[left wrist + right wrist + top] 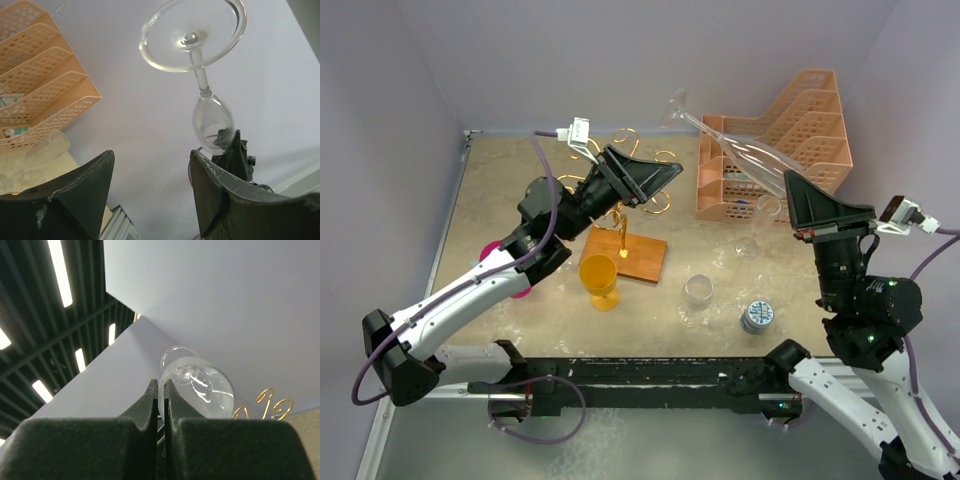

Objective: Place the wine glass upside down on the wine glass rack

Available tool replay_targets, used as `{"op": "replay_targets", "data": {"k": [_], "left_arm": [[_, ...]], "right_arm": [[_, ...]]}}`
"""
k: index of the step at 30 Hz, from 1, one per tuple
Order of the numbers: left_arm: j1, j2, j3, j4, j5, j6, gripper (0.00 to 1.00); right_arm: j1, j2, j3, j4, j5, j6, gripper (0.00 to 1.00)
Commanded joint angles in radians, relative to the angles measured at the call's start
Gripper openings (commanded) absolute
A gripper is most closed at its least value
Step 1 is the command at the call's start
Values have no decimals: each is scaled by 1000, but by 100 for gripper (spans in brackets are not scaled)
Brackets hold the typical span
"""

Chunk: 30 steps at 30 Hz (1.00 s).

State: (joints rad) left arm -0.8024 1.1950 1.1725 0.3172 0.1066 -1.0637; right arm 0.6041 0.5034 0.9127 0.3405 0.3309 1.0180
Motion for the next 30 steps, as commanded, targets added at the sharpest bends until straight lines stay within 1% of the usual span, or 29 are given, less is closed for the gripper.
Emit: {"op": "replay_targets", "data": {"k": [1,7,13,15,17,21,28,30], "left_arm": [[-49,11,14,257,-130,-2,59],[-74,49,9,397,-192,-29,59],[-84,87,59,435,-234,-43,59],[-85,93,67,439,-259,-45,58],[-87,91,62,443,-301,-59,56],[-87,83,36,492,-363,-58,48],[-87,53,-4,517,-418,-51,41],[-87,51,-8,523,-429,-48,34]], "right_arm": [[5,27,0,141,-93,75,0],[5,48,0,155,-157,90,0],[5,54,0,154,-198,94,0],[5,62,-28,149,-215,109,0],[5,69,-35,154,-241,119,0],[5,70,-34,140,-258,124,0],[5,58,-26,106,-240,120,0],[5,58,-30,106,-244,122,0]]}}
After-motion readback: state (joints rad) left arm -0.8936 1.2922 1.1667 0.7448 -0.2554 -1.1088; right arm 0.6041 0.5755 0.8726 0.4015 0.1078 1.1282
